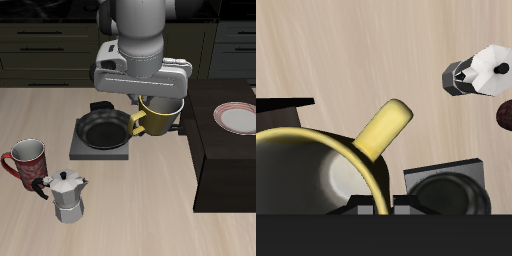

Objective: Place the white and yellow mug on the plate

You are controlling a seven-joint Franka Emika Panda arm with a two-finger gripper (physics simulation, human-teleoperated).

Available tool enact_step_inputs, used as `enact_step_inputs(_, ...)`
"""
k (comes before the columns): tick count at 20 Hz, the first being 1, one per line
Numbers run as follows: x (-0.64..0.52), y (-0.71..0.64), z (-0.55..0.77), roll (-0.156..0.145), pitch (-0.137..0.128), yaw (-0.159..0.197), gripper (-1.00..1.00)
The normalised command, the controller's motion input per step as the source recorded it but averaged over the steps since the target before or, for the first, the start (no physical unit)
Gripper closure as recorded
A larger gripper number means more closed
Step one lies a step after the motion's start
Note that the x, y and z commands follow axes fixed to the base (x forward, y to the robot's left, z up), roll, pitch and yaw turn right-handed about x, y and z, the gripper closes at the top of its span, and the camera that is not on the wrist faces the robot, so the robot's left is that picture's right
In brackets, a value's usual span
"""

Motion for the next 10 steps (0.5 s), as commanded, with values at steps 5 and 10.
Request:
enact_step_inputs(5, -0.42, 0.12, 0.54, 0.017, -0.086, 0.032, 1.0)
enact_step_inputs(10, -0.41, 0.12, 0.48, 0.009, -0.075, 0.037, 1.0)
